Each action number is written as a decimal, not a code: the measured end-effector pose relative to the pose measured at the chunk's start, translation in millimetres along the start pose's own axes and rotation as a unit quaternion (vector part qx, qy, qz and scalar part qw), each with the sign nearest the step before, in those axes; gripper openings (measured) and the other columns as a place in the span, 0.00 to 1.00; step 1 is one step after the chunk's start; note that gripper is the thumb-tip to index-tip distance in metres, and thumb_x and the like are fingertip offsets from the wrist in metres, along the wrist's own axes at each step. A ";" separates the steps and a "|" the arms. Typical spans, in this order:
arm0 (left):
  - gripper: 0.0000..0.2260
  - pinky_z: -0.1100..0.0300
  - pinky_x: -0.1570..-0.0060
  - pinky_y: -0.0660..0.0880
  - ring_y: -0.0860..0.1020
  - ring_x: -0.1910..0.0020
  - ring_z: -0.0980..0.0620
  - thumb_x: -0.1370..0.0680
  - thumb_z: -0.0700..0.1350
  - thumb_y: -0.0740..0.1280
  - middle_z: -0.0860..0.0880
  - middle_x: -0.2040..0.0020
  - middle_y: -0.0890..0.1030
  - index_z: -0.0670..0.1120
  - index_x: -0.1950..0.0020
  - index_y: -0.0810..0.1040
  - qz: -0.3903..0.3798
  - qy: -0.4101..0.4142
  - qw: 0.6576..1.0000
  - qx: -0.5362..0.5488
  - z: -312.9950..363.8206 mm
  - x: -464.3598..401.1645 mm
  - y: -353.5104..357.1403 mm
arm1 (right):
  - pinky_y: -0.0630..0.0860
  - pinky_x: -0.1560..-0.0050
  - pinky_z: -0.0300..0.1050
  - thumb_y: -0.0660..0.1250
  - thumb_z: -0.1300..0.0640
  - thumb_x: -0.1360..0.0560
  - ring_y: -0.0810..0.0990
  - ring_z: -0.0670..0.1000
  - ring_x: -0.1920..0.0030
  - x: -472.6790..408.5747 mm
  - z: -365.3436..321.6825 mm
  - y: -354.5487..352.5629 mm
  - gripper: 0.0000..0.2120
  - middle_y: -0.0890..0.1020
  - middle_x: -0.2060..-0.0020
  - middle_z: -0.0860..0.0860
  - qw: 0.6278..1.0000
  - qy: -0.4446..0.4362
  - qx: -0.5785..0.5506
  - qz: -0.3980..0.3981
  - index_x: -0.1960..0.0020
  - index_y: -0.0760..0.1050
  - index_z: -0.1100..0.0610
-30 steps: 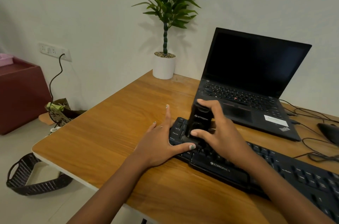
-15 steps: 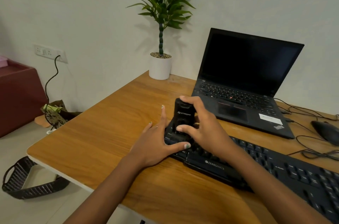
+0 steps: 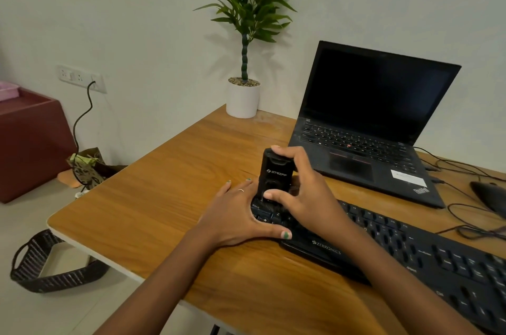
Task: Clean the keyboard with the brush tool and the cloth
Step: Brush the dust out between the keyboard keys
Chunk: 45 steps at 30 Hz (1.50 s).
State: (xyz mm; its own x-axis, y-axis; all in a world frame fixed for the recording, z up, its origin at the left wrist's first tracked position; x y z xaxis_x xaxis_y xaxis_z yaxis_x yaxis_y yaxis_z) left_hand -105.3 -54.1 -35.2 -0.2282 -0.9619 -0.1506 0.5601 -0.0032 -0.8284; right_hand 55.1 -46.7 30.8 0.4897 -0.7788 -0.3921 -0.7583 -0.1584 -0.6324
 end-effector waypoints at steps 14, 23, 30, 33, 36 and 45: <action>0.44 0.46 0.25 0.49 0.67 0.31 0.59 0.42 0.80 0.57 0.60 0.33 0.72 0.62 0.30 0.65 0.000 -0.016 1.000 0.004 4.4 2.6 -4.2 | 0.80 0.50 0.46 0.72 0.60 0.30 0.78 0.45 0.47 0.6 -5.2 17.2 0.33 0.74 0.45 0.43 0.999 -0.004 -0.033 0.032 0.38 0.57 0.37; 0.53 0.46 0.24 0.39 0.50 0.22 0.57 0.45 0.80 0.59 0.57 0.22 0.58 0.64 0.23 0.49 -0.067 -0.014 0.998 -0.008 -6.1 1.0 -7.7 | 0.81 0.55 0.47 0.73 0.59 0.31 0.80 0.45 0.52 17.4 1.6 -20.4 0.32 0.74 0.47 0.42 0.999 0.044 -0.008 -0.017 0.38 0.58 0.39; 0.48 0.46 0.24 0.42 0.58 0.25 0.56 0.43 0.78 0.59 0.58 0.26 0.66 0.60 0.26 0.61 -0.065 -0.002 0.998 -0.014 -2.2 3.2 -9.3 | 0.76 0.47 0.36 0.72 0.59 0.30 0.74 0.41 0.42 11.5 -8.9 22.8 0.33 0.69 0.43 0.38 0.998 -0.028 -0.007 0.051 0.39 0.56 0.34; 0.50 0.47 0.24 0.40 0.53 0.23 0.57 0.43 0.79 0.60 0.58 0.24 0.62 0.60 0.24 0.57 -0.067 -0.001 0.998 -0.014 -5.6 1.5 -7.6 | 0.79 0.50 0.41 0.72 0.57 0.29 0.77 0.43 0.46 12.2 -6.9 6.9 0.32 0.71 0.46 0.39 1.000 -0.003 0.015 0.016 0.37 0.56 0.37; 0.55 0.48 0.24 0.40 0.49 0.22 0.58 0.44 0.80 0.59 0.54 0.22 0.58 0.60 0.22 0.48 -0.068 -0.013 0.997 -0.027 -10.3 0.1 -4.9 | 0.80 0.54 0.41 0.72 0.57 0.30 0.79 0.43 0.50 13.3 -4.8 -14.2 0.32 0.72 0.48 0.38 0.998 0.032 0.023 -0.041 0.37 0.56 0.40; 0.43 0.47 0.24 0.44 0.61 0.26 0.58 0.39 0.75 0.69 0.58 0.28 0.69 0.60 0.28 0.65 -0.048 -0.007 0.999 -0.002 -0.7 4.6 -8.8 | 0.78 0.51 0.36 0.72 0.59 0.30 0.77 0.41 0.45 10.0 -14.8 17.8 0.33 0.73 0.44 0.40 0.999 -0.020 -0.027 0.022 0.38 0.57 0.36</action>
State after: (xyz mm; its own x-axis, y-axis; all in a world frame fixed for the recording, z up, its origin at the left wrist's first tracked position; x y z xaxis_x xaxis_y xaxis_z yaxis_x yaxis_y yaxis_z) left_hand -111.9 -58.4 -29.1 -0.2692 -0.9610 -0.0633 0.5325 -0.0937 -0.8412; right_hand 40.1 -66.4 25.5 0.4723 -0.7605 -0.4456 -0.8004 -0.1583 -0.5782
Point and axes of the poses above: each hand's wrist, its own x-axis away from the middle knuckle, its own y-axis out of the palm, z = x × y, the point moved 1 cm from there along -x, towards the middle knuckle
